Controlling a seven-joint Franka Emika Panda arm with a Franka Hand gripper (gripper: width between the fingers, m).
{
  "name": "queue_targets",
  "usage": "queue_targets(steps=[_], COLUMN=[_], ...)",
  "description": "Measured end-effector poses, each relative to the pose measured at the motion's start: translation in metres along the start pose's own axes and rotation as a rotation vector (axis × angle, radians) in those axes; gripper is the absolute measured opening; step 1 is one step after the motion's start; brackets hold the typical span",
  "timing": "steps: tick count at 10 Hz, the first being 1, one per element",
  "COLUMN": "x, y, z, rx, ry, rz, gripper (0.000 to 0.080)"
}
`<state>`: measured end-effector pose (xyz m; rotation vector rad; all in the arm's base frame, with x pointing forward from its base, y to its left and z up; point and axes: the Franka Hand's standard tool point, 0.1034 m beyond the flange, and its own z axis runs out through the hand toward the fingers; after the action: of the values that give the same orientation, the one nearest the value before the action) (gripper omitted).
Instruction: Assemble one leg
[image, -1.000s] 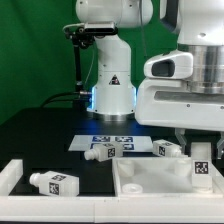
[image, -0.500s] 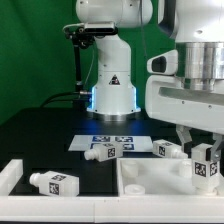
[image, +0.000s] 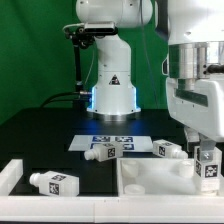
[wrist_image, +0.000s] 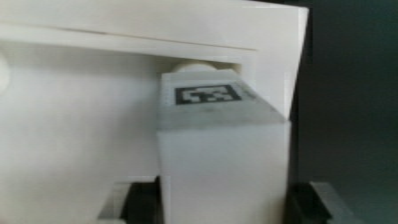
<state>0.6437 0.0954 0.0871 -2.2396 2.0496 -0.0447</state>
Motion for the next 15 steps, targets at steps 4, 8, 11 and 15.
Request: queue_targets(steps=[4, 8, 11, 15], x=[-0.017, -0.026, -0.024, -0.014], y=[0.003, 0.004, 0.004, -0.002], z=[0.004, 0.007, 0.012, 0.011], rx=[-0.018, -0.003, -0.046, -0.056], ry=[0.031, 0.046, 0.076, 0.071], rz=[-0.359, -0.678, -1.151, -1.291], gripper=[0.0585, 0.0648, 0.0648, 0.0516])
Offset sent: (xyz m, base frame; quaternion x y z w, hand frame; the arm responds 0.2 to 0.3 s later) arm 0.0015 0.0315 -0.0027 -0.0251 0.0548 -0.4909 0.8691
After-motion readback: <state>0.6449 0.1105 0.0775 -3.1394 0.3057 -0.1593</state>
